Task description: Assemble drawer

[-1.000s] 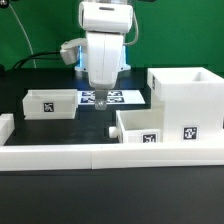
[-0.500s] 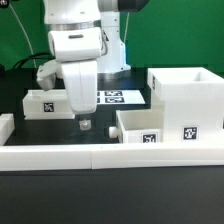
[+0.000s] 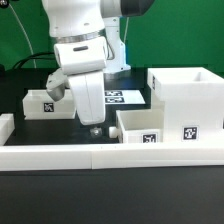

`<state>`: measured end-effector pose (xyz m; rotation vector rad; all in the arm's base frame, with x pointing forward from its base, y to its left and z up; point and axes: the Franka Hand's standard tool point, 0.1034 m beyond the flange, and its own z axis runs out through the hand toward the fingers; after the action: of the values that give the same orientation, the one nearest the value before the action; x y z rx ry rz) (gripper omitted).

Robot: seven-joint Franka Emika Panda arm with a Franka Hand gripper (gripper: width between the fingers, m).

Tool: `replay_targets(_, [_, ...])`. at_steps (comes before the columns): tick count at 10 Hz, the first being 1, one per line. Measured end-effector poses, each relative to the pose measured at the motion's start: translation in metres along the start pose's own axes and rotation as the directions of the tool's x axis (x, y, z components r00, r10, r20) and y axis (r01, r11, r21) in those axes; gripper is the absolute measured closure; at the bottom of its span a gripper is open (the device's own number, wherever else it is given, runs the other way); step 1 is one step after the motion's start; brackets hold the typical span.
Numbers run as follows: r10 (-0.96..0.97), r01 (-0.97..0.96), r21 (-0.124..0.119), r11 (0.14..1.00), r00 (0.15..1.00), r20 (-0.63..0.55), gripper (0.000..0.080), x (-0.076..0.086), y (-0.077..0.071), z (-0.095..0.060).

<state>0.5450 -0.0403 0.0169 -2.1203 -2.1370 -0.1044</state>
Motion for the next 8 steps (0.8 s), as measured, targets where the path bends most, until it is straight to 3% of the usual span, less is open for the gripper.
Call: replay_targets(8, [0.08, -0.08, 0.013, 0.997, 0.997, -0.009, 0.015, 0.047, 0.0, 0.007])
